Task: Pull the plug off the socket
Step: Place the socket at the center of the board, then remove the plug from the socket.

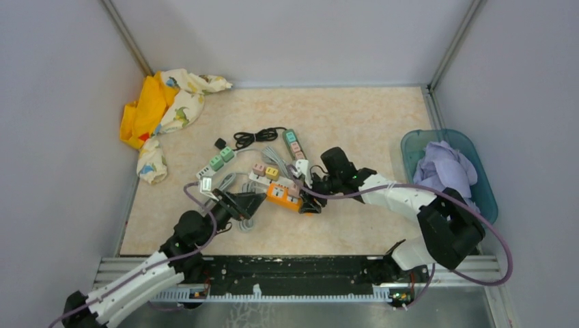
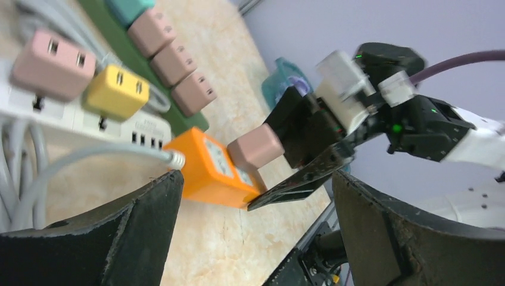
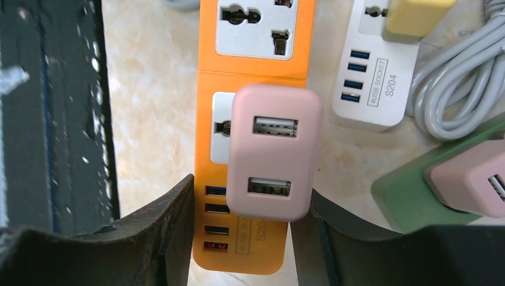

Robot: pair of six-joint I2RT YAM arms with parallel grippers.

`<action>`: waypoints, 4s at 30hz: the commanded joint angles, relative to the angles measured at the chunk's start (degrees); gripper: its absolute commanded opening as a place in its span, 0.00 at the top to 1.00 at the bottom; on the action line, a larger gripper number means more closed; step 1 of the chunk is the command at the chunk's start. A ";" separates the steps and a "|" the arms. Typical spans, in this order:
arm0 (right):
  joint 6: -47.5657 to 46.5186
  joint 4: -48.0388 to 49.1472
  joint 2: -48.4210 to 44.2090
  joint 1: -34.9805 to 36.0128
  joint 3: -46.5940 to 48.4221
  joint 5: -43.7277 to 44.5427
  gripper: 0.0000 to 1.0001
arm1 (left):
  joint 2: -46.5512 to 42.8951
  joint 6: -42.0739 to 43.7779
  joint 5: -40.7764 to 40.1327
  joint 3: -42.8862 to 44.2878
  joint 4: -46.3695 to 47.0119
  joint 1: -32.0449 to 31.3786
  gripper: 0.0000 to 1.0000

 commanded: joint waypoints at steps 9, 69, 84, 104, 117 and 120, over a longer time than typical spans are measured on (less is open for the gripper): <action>-30.73 -17.78 -7.70 -0.97 -0.43 4.06 0.93 | -19.77 22.29 3.40 3.97 -17.75 -0.24 0.00; -42.42 -54.15 -6.40 -16.50 26.69 -8.81 0.01 | 12.79 46.83 24.19 8.29 6.45 -1.67 0.00; -49.21 -44.94 -8.32 -16.45 13.72 -21.08 0.01 | 34.36 58.32 30.56 15.27 3.43 -2.20 0.03; -43.47 -30.75 -10.23 -17.99 4.30 -17.60 0.07 | 61.25 76.49 31.93 27.30 4.62 -4.88 0.20; -44.63 -30.03 -10.44 -18.13 2.71 -19.23 0.10 | 68.16 73.51 34.85 28.29 4.76 -4.83 0.76; -46.44 -29.74 -10.34 -17.77 1.82 -20.81 0.12 | 66.23 70.24 34.20 25.89 7.46 -5.33 0.97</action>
